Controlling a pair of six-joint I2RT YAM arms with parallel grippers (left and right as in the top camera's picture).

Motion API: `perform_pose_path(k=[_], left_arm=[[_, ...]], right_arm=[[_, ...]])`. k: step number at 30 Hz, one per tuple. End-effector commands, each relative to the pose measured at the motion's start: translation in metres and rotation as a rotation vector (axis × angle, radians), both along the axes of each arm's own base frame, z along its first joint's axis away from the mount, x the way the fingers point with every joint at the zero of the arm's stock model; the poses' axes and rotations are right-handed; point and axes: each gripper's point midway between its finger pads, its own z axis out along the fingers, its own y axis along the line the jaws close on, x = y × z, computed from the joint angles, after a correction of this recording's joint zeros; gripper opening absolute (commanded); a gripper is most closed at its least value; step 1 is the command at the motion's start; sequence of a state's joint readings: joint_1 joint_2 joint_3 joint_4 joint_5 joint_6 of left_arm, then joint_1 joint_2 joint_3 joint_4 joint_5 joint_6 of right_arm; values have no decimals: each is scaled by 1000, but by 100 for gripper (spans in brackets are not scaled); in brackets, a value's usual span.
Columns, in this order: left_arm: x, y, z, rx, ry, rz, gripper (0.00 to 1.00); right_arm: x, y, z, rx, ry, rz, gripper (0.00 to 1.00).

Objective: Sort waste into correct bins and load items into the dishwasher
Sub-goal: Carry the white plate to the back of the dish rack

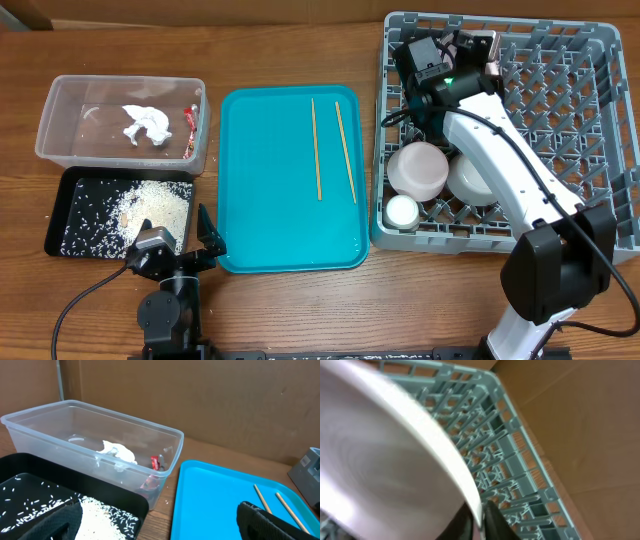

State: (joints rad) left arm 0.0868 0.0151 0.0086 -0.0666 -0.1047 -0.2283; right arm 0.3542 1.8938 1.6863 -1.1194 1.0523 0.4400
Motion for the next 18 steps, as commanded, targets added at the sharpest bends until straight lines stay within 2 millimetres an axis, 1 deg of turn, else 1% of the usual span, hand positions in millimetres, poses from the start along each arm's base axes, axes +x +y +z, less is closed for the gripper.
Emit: perform_pose_path(k=[1, 2, 3, 8, 10, 11, 15, 18], left_arm=[[-1, 2, 1, 12, -6, 7, 100], [-1, 2, 1, 12, -6, 8, 100], [-1, 2, 1, 12, -6, 8, 100], [-1, 2, 1, 12, -6, 8, 100], [-1, 2, 1, 12, -6, 8, 100], [-1, 2, 1, 12, -6, 8, 100], [-1, 2, 1, 12, -6, 8, 100], [-1, 2, 1, 12, -6, 8, 100]], right_arm=[[-4, 10, -9, 61, 35, 28, 16], [-5, 10, -9, 57, 44, 29, 17], [-8, 12, -9, 51, 57, 36, 22], [-14, 21, -10, 51, 70, 43, 24], [-17, 22, -10, 69, 45, 20, 6], [-17, 22, -10, 75, 36, 13, 4], [-15, 22, -3, 87, 7, 7, 4], [-9, 24, 14, 99, -42, 7, 4]])
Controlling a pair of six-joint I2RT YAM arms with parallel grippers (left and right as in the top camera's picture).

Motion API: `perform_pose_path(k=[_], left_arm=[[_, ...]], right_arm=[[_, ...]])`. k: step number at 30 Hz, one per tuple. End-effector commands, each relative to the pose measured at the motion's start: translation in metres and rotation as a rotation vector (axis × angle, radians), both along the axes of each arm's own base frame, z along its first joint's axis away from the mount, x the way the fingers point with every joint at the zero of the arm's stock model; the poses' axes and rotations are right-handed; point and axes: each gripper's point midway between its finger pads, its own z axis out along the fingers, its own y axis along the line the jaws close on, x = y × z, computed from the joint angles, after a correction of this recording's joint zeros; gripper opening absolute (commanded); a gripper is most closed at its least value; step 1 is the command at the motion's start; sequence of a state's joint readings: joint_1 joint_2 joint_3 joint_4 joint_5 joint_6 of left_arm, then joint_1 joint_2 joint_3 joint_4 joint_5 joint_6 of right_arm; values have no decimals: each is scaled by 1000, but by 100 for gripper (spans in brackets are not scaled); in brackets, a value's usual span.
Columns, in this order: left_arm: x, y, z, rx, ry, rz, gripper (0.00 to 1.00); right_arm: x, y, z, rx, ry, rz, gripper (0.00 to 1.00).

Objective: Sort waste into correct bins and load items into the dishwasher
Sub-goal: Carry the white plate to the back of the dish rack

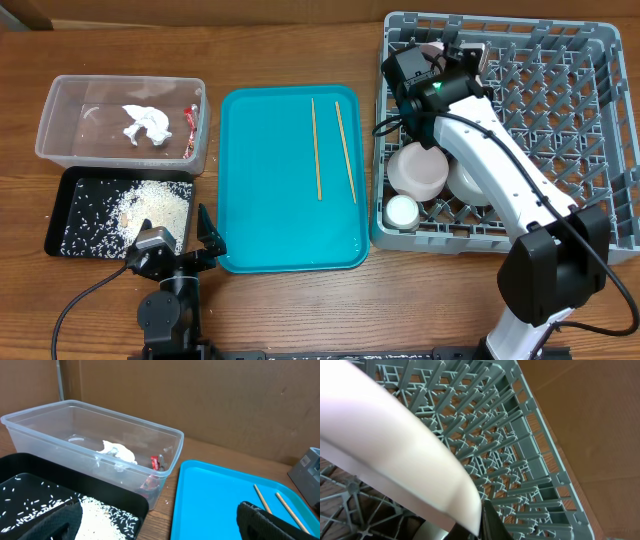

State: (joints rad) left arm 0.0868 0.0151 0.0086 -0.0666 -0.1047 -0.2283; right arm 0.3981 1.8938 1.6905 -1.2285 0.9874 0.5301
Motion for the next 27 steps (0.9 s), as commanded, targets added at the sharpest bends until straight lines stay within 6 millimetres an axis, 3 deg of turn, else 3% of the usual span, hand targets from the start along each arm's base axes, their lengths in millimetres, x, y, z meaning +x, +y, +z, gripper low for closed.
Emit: perform_pose_path(k=[1, 4, 8, 18, 27], left_arm=[[-1, 2, 1, 12, -6, 8, 100], [-1, 2, 1, 12, -6, 8, 100], [-1, 2, 1, 12, -6, 7, 100], [-1, 2, 1, 12, -6, 8, 100], [-1, 2, 1, 12, -6, 7, 100]], right_arm=[[9, 5, 31, 42, -111, -10, 4], [13, 5, 48, 50, -152, -14, 4], [14, 2, 53, 78, -179, -37, 4], [-2, -29, 27, 276, -213, -269, 4], [-3, -27, 12, 390, -222, -336, 4]])
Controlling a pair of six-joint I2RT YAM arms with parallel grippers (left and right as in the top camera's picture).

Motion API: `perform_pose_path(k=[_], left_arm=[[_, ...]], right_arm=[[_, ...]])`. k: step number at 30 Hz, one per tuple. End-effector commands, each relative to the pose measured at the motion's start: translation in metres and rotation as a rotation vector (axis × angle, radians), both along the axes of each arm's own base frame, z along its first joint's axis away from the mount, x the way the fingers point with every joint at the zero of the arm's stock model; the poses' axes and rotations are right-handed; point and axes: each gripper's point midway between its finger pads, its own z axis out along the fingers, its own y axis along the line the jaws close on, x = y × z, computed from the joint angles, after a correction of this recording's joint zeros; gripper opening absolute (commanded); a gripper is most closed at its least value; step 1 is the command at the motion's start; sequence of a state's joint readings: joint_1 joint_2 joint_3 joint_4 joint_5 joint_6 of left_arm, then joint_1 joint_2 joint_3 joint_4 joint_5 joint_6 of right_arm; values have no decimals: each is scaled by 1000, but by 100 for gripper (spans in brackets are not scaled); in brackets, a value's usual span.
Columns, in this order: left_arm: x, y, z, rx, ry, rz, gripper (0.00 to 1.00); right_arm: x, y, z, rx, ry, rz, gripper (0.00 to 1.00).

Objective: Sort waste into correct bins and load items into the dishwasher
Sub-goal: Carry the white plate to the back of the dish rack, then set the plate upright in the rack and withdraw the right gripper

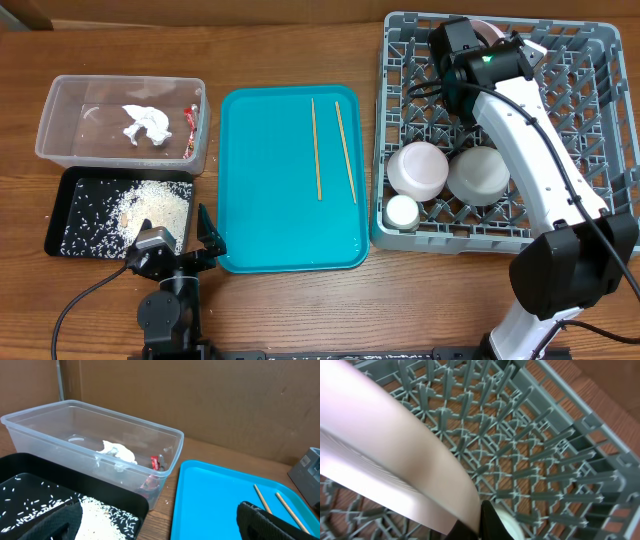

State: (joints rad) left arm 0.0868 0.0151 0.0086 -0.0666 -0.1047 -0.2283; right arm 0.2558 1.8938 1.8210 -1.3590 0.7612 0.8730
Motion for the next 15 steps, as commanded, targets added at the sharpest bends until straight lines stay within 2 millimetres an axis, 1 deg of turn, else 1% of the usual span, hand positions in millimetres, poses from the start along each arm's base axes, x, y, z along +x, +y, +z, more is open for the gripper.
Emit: perform_pose_path(k=[1, 6, 9, 15], left_arm=[[-1, 2, 1, 12, -6, 8, 100], [-1, 2, 1, 12, -6, 8, 100], [-1, 2, 1, 12, -6, 8, 100], [-1, 2, 1, 12, -6, 8, 100]], right_arm=[[2, 7, 6, 47, -59, -22, 4], [-4, 4, -9, 44, -40, -48, 4], [-5, 1, -10, 47, -48, -72, 4], [-5, 1, -11, 51, -50, -76, 4]])
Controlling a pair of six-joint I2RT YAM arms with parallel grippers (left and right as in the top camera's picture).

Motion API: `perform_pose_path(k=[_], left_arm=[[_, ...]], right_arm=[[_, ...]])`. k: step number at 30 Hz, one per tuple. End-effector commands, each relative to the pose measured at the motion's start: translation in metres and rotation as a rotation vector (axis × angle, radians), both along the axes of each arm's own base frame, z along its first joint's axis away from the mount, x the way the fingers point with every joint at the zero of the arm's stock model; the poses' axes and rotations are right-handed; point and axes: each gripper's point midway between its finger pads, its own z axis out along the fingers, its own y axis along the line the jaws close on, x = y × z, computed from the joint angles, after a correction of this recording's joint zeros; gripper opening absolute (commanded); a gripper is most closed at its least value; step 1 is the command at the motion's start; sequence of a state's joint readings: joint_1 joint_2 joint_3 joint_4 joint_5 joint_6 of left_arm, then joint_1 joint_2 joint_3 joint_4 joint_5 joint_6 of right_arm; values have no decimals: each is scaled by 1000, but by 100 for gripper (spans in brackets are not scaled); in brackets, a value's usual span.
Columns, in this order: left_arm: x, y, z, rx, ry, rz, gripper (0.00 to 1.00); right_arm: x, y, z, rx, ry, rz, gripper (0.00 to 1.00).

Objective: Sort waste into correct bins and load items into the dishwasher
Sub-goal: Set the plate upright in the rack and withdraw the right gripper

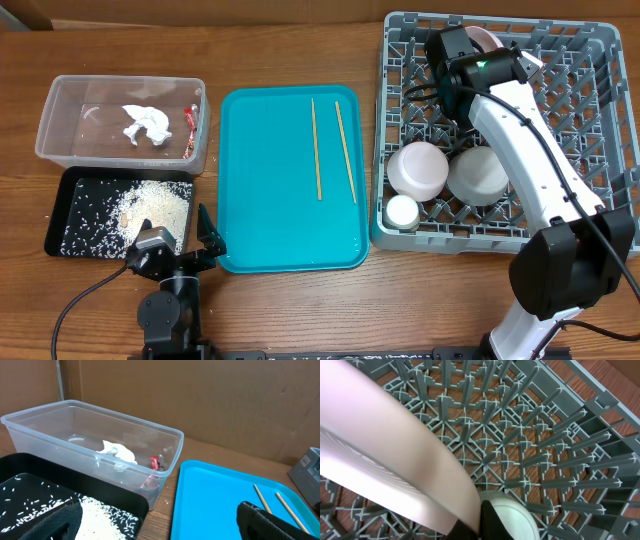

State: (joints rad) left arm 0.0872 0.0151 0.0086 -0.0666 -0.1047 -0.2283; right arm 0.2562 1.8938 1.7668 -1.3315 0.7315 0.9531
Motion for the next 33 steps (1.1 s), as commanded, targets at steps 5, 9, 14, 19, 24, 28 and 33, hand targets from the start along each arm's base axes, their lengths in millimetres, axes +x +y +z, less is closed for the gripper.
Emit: perform_pose_path(k=[5, 9, 14, 19, 24, 28, 33], left_arm=[[-1, 2, 1, 12, -6, 7, 100], [-1, 2, 1, 12, -6, 7, 100], [-1, 2, 1, 12, -6, 7, 100], [-1, 2, 1, 12, -6, 7, 100], [-1, 2, 1, 12, -6, 7, 100], [-1, 2, 1, 12, -6, 7, 100], [-1, 2, 1, 12, -6, 7, 100]], right_arm=[[0, -3, -5, -8, 2, -26, 4], [2, 0, -23, -6, 49, -24, 4], [-1, 0, -19, 2, 51, -23, 28], [-5, -1, -1, 5, 23, -23, 13], [-7, -2, 14, 18, -23, -22, 4], [-10, -1, 14, 23, -13, -21, 6], [-10, 20, 8, 115, 9, 35, 18]])
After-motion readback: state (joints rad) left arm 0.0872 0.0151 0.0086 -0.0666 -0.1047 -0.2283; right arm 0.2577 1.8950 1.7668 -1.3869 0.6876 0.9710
